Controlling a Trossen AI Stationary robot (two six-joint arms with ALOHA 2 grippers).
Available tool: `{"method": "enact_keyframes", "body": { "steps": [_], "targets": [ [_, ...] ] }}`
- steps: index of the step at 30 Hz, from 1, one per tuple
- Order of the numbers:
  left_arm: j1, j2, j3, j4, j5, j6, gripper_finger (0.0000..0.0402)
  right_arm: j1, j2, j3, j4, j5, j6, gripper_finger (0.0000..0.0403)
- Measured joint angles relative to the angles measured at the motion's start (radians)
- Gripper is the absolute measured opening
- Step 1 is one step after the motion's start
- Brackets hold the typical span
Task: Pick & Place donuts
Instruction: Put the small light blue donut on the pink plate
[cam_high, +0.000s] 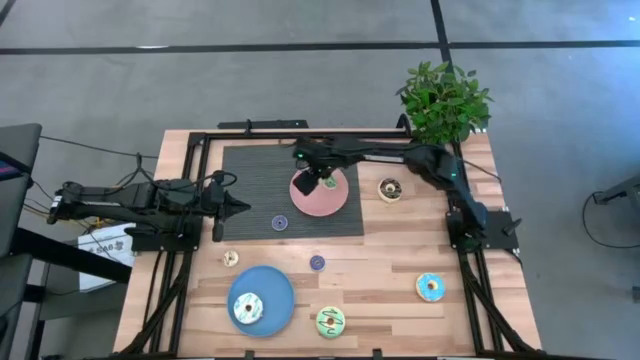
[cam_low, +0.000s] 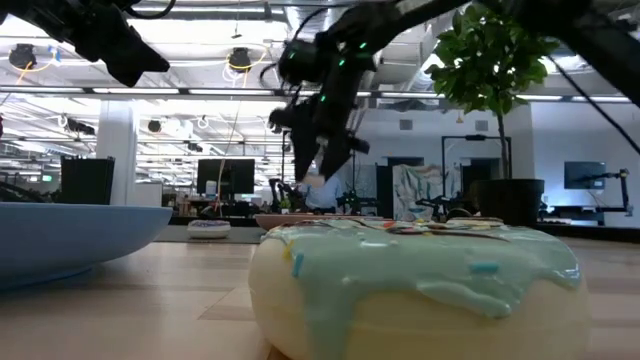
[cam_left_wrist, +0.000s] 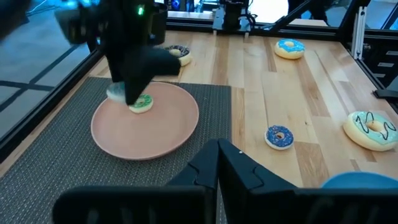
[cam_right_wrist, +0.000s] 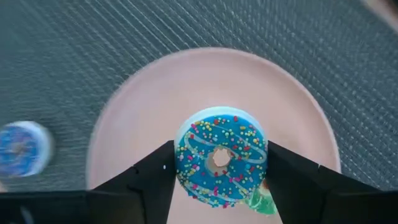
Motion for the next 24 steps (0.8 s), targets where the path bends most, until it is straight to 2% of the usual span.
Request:
{"method": "enact_keyframes", "body": {
  "steps": [4, 9, 24],
  "targets": [
    [0.0, 0.0, 0.0, -0.011, 0.0, 0.0, 0.0, -0.023, 0.077, 0.076, -0.044, -0.003, -0.001, 0.0221],
    [0.0, 0.0, 0.0, -0.015, 0.0, 0.002, 0.0, -0.05, 0.106, 0.083, -0.05, 0.001, -0.001, 0.0221],
    [0.0, 0.0, 0.0, -0.015, -0.047, 0.046, 0.0, -0.061, 0.104, 0.082, -0.066, 0.024, -0.025, 0.0221]
  ]
}}
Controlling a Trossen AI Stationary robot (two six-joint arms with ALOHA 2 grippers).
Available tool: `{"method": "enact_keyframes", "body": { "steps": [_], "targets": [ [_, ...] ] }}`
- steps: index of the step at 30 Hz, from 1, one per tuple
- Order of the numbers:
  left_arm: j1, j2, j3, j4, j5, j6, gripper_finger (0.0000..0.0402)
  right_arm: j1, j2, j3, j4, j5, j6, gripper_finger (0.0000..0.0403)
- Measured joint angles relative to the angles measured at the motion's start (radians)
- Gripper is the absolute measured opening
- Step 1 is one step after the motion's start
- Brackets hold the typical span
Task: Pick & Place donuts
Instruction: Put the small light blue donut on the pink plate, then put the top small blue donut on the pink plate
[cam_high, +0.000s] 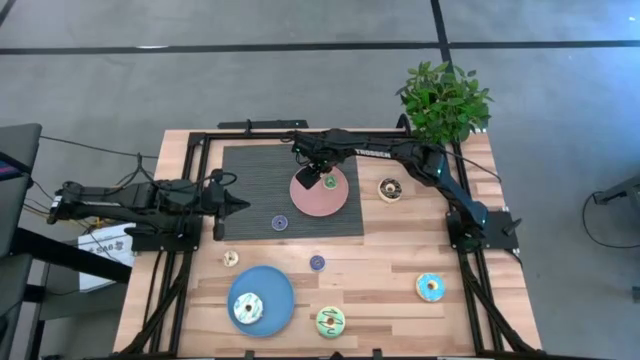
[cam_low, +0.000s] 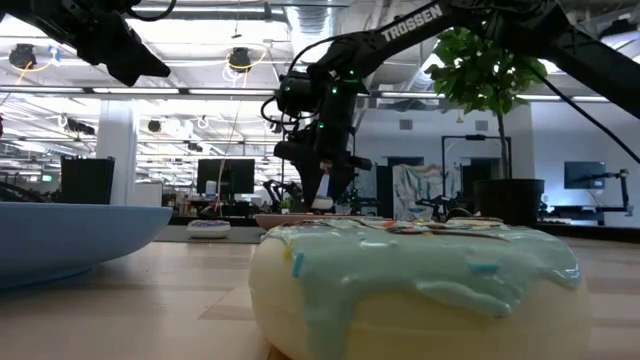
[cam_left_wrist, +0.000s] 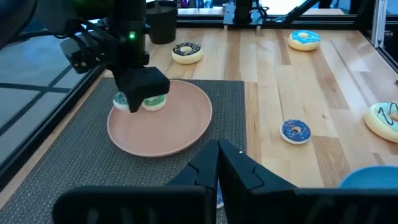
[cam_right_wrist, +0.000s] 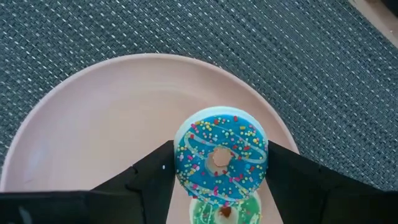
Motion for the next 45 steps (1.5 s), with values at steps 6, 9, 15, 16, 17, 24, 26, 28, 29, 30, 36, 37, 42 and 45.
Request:
{"method": "enact_keyframes", "body": {
  "steps": [6, 9, 15, 16, 17, 24, 26, 28, 29, 30, 36, 37, 42, 45],
  "targets": [
    [0.0, 0.0, 0.0, 0.0, -0.002, 0.0, 0.0, 0.0, 0.0, 0.0, -0.001, 0.003, -0.017, 0.0236],
    [0.0, 0.0, 0.0, 0.0, -0.002, 0.0, 0.0, 0.0, 0.0, 0.0, -0.002, 0.002, -0.017, 0.0248],
    [0.0, 0.0, 0.0, 0.001, -0.002, -0.001, 0.0, 0.0, 0.0, 0.0, -0.004, 0.002, -0.017, 0.0256],
    [0.0, 0.0, 0.0, 0.001, -0.002, -0.001, 0.0, 0.0, 0.0, 0.0, -0.003, 0.002, -0.02, 0.0256],
    [0.0, 0.0, 0.0, 0.001, -0.002, -0.001, 0.0, 0.0, -0.001, 0.0, -0.003, 0.002, -0.025, 0.0256],
    [0.0, 0.0, 0.0, 0.007, -0.002, -0.002, 0.0, 0.0, -0.116, -0.002, -0.049, 0.003, -0.07, 0.0256],
    [0.0, 0.0, 0.0, 0.012, -0.002, 0.0, 0.0, 0.01, -0.169, -0.001, -0.081, 0.007, -0.116, 0.0256],
    [0.0, 0.0, 0.0, 0.017, -0.002, 0.001, 0.0, 0.033, -0.219, -0.001, -0.093, 0.014, -0.176, 0.0254],
    [0.0, 0.0, 0.0, 0.022, -0.003, 0.001, 0.0, 0.046, -0.244, -0.001, -0.096, 0.012, -0.204, 0.0251],
    [0.0, 0.0, 0.0, 0.029, -0.009, 0.0, 0.0, 0.061, -0.267, -0.001, -0.104, 0.008, -0.229, 0.0246],
    [0.0, 0.021, 0.0, 0.077, -0.03, -0.021, 0.0001, 0.163, -0.415, -0.091, -0.127, -0.038, -0.302, 0.016],
    [0.0, 0.03, 0.0, 0.082, -0.03, -0.031, 0.0003, 0.184, -0.448, -0.131, -0.124, -0.042, -0.302, 0.0137],
    [0.001, 0.092, 0.0, 0.09, -0.077, -0.146, 0.0044, 0.298, -0.648, -0.398, -0.034, -0.053, -0.225, 0.0029],
    [0.0, 0.143, 0.0, 0.092, -0.074, -0.16, 0.0088, 0.374, -0.8, -0.596, 0.079, -0.052, -0.215, 0.0008]
  ]
}}
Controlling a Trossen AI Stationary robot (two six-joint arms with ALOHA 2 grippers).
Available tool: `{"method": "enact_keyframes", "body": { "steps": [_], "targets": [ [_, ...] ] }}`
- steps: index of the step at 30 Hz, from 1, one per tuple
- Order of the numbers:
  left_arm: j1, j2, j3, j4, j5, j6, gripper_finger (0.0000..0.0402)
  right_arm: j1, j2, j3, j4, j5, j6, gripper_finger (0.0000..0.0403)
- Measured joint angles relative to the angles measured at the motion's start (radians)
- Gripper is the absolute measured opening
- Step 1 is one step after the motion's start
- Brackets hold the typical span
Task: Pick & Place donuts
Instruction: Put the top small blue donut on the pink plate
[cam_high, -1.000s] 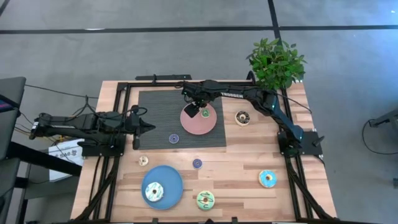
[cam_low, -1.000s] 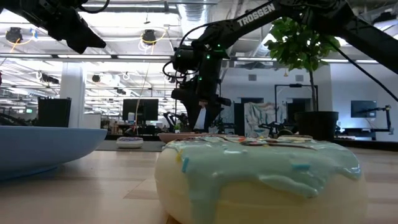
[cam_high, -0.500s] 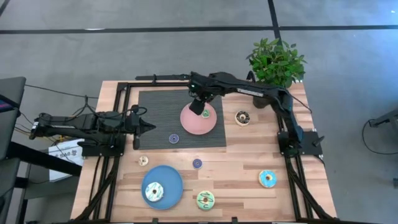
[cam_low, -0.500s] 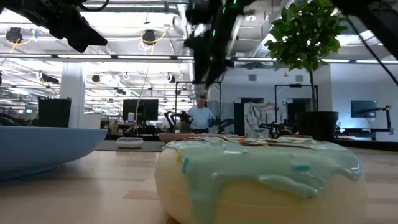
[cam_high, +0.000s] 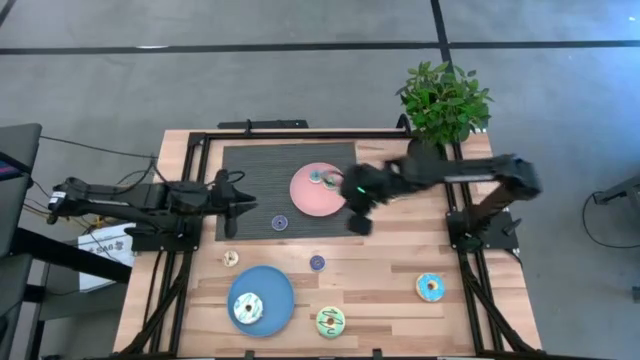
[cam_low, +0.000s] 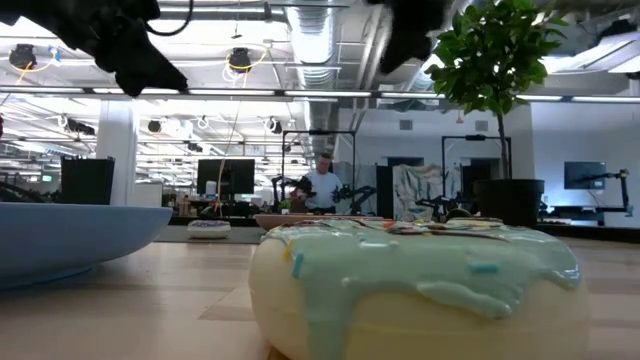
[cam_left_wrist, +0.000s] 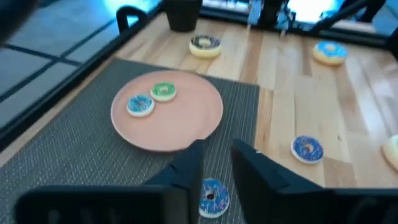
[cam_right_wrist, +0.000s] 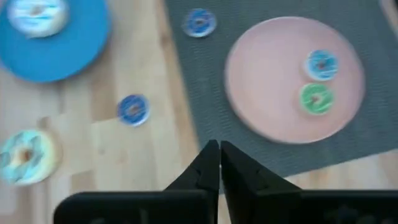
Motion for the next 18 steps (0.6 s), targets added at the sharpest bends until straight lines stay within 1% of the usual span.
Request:
{"method": "enact_keyframes", "body": {
  "steps": [5, 7, 9, 11, 13, 15, 18],
  "targets": [
    [0.0, 0.081, 0.0, 0.033, -0.001, -0.009, 0.017, 0.088, -0.235, -0.314, 0.174, 0.001, 0.156, 0.0011],
    [0.0, 0.107, 0.0, 0.058, -0.006, 0.003, 0.0199, 0.117, -0.306, -0.406, 0.162, 0.002, 0.187, 0.0005],
    [0.0, 0.132, 0.0, 0.077, -0.008, 0.013, 0.0221, 0.143, -0.354, -0.479, 0.106, 0.001, 0.208, 0.0002],
    [0.0, 0.158, 0.0, 0.086, -0.009, 0.001, 0.0235, 0.168, -0.377, -0.525, 0.091, -0.005, 0.322, 0.0003],
    [0.0, 0.19, 0.0, 0.096, -0.015, -0.039, 0.0239, 0.193, -0.395, -0.572, 0.084, -0.005, 0.394, 0.0005],
    [0.0, 0.234, 0.012, 0.086, -0.018, -0.069, 0.0239, 0.226, -0.401, -0.613, 0.105, -0.002, 0.415, 0.0003],
    [0.0, 0.322, 0.064, 0.038, -0.025, -0.113, 0.0236, 0.27, -0.4, -0.654, 0.13, 0.002, 0.438, 0.0001]
  ]
}}
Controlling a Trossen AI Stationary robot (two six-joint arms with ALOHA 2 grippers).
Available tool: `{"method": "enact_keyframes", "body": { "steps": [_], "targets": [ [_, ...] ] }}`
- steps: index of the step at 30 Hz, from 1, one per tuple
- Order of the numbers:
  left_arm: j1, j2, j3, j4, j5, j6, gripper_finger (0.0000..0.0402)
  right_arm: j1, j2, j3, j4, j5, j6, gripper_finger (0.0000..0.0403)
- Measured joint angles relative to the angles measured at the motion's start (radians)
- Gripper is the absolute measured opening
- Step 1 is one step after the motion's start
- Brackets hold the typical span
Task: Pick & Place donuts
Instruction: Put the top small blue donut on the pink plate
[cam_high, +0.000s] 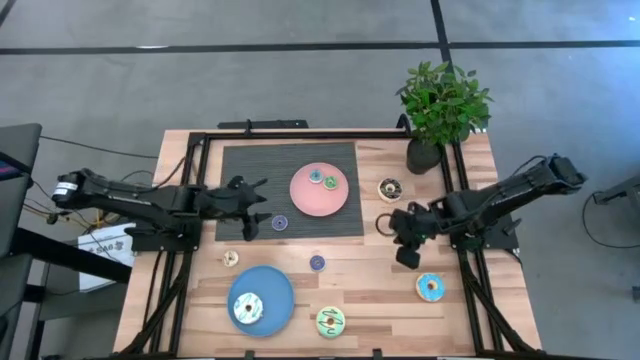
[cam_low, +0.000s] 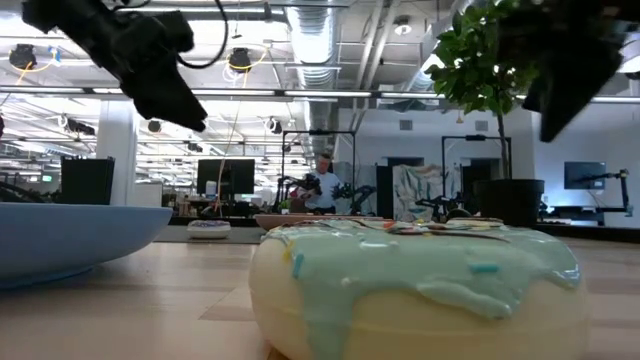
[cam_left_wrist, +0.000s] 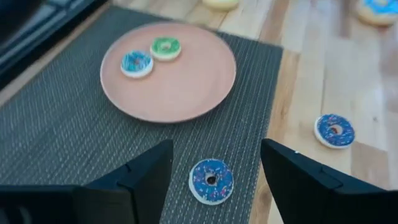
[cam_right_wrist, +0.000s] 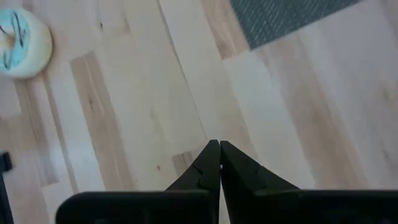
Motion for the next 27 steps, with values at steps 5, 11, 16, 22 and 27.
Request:
{"method": "enact_keyframes", "body": {
  "steps": [5, 11, 16, 22, 27],
  "targets": [
    [0.007, 0.174, 0.129, -0.163, -0.01, -0.078, 0.0234, 0.043, 0.001, -0.037, 0.034, 0.014, 0.032, 0.0003],
    [0.057, 0.422, 0.302, -0.357, 0.04, -0.247, 0.0234, 0.051, -0.001, -0.038, 0.035, 0.135, 0.05, 0.0001],
    [0.098, 0.598, 0.434, -0.391, 0.112, -0.313, 0.0234, 0.049, -0.001, -0.038, 0.035, 0.135, 0.05, 0.0001],
    [0.108, 0.751, 0.547, -0.429, 0.196, -0.348, 0.0233, 0.051, -0.001, -0.038, 0.035, 0.133, 0.078, 0.0001],
    [0.104, 0.81, 0.569, -0.457, 0.209, -0.375, 0.0233, 0.062, -0.001, -0.038, 0.035, 0.133, 0.102, 0.0]
  ]
}}
